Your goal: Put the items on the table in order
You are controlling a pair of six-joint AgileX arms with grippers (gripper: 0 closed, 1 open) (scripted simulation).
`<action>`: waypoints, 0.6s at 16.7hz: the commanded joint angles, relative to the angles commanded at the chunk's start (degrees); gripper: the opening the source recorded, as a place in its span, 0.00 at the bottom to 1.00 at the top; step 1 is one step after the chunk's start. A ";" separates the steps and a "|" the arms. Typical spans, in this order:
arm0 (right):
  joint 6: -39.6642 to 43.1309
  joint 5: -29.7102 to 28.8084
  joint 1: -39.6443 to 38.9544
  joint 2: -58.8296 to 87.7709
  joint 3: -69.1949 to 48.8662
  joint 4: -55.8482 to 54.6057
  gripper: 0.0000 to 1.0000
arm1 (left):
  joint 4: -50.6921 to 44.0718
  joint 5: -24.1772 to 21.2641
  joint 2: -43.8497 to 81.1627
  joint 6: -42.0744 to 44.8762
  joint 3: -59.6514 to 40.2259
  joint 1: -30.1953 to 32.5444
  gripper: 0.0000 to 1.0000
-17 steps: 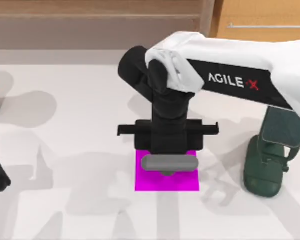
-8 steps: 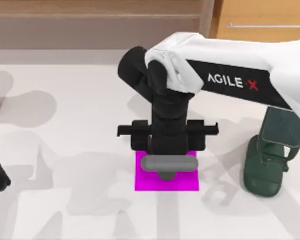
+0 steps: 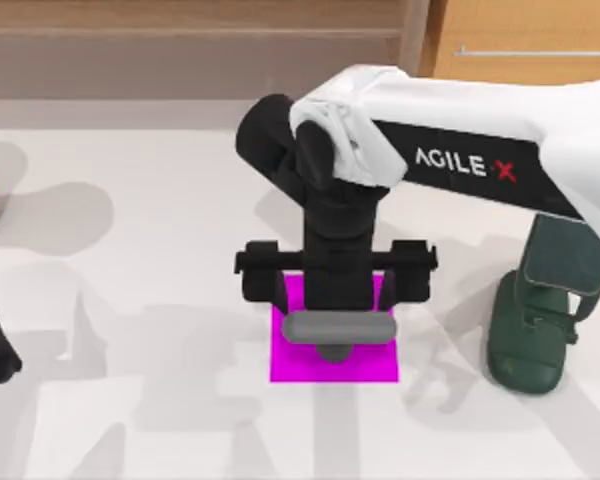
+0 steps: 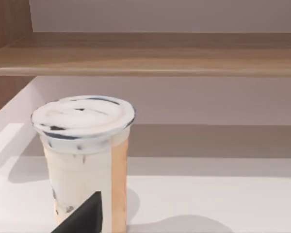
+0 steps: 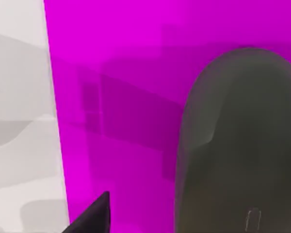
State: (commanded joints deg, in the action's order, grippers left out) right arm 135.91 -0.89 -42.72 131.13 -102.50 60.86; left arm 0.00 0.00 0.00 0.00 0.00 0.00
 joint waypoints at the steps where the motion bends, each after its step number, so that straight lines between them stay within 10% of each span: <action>1: 0.00 0.00 0.00 0.00 0.00 0.00 1.00 | 0.00 0.00 0.00 0.00 0.00 0.00 1.00; 10: -6.72 0.17 10.43 -8.17 -3.11 -1.82 1.00 | 0.00 0.00 0.00 0.00 0.00 0.00 1.00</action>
State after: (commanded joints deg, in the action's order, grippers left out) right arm 129.19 -0.72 -32.29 122.96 -105.62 59.04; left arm 0.00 0.00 0.00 0.00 0.00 0.00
